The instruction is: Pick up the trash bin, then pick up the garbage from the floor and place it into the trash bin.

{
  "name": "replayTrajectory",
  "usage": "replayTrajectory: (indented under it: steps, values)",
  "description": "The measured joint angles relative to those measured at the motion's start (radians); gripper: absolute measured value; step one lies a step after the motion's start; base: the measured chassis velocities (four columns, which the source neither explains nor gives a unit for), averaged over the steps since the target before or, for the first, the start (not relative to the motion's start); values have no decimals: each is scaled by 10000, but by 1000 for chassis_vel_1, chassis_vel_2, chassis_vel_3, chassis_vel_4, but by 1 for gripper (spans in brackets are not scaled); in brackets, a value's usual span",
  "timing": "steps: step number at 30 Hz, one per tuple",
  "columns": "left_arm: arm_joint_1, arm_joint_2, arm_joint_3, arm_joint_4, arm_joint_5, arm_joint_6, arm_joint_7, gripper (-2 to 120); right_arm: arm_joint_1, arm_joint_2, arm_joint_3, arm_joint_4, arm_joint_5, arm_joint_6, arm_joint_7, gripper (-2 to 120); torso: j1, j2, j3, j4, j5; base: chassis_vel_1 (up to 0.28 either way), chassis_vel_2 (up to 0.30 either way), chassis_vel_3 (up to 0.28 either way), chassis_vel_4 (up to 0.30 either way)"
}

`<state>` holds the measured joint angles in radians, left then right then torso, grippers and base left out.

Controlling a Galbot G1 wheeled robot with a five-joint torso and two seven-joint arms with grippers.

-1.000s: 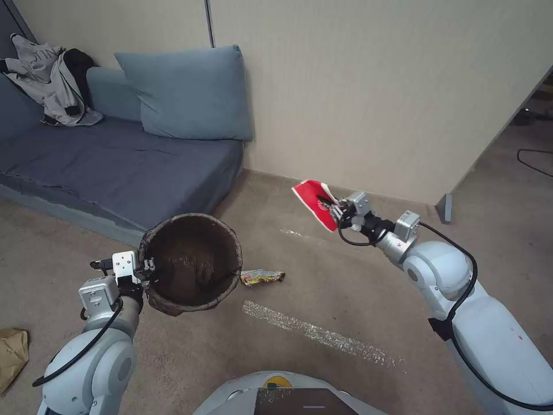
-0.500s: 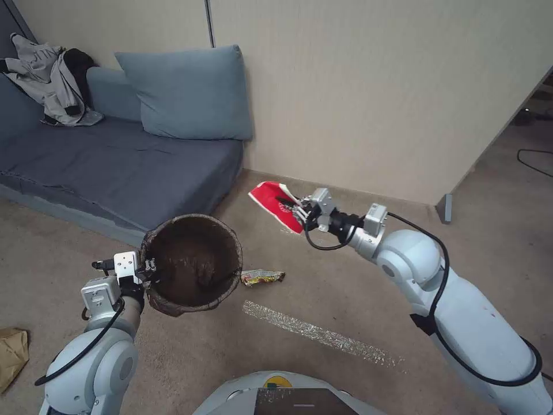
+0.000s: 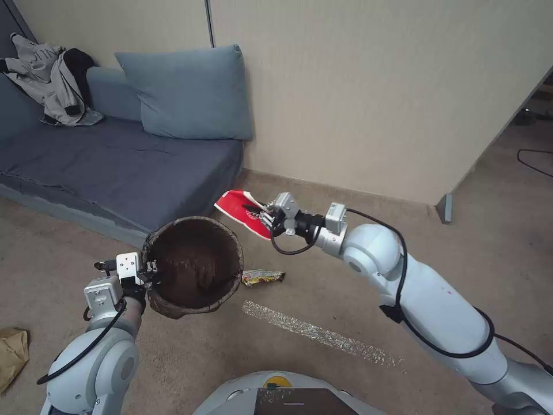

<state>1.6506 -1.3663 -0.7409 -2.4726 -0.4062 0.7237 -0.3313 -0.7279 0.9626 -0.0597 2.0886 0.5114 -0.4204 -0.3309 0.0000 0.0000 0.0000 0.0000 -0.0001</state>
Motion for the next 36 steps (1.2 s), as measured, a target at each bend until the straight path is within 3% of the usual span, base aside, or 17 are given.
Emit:
replayTrajectory:
  steps: [11, 36]
  values:
    - [-9, 0, 8, 26, -107, 109, -5, 5, 544, 404, -1385, -451, -141, -30, 392, 0, 0, 0, 0, 0, -1, 0, 0, 0, 0]
    - [-58, -75, 43, 106, -261, 123, -16, 5, 969, 1209, -3074, -1075, -451, -134, 1146, 0, 0, 0, 0, 0, 0, 0, 0, 0, 0]
